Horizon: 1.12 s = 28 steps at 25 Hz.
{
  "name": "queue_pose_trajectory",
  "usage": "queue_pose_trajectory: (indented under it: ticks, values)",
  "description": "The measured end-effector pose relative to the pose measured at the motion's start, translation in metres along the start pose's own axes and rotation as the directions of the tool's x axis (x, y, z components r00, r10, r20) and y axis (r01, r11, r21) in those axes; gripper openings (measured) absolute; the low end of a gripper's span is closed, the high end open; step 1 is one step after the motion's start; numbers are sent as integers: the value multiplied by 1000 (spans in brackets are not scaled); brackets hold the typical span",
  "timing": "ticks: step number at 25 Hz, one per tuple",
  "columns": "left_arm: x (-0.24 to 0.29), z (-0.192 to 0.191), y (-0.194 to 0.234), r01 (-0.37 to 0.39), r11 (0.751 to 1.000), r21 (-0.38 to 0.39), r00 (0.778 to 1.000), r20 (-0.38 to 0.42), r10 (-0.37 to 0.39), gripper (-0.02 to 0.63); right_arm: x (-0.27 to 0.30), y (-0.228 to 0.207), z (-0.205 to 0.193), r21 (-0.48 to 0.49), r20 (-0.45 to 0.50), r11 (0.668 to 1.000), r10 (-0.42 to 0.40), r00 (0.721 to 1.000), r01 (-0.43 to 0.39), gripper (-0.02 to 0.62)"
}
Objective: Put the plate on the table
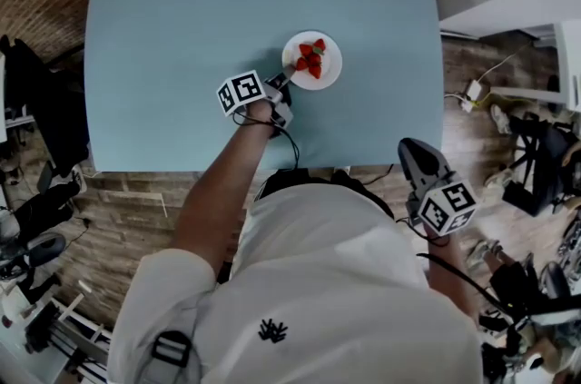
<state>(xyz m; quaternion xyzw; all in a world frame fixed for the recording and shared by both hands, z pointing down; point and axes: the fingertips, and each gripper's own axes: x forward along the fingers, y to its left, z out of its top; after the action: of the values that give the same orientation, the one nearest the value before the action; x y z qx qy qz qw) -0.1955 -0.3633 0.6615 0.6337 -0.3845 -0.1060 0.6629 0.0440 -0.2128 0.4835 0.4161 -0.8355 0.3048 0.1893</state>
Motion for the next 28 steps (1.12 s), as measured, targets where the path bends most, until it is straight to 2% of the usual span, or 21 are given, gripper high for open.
queue_pose_trajectory:
  ticks: [6, 11, 15, 19, 28]
  values:
    - [3, -4, 0, -93, 994, 62, 995, -34, 95, 11, 5, -6, 1, 13, 4, 1000, 5, 1000, -5, 28]
    - [2, -4, 6, -191, 972, 136, 978, -58, 200, 28, 7, -6, 3, 21, 9, 1000, 12, 1000, -12, 28]
    - [2, -2, 9, -270, 938, 218, 955, -61, 289, 46, 6, -8, 3, 24, 11, 1000, 16, 1000, -16, 28]
    - [4, -1, 10, -312, 906, 285, 938, -60, 341, 51, 6, -11, 2, 27, 15, 999, 18, 1000, -18, 29]
    - [5, -1, 8, -401, 811, 425, 889, -32, 457, 63, 2, -14, 3, 23, 21, 1000, 12, 1000, -13, 28]
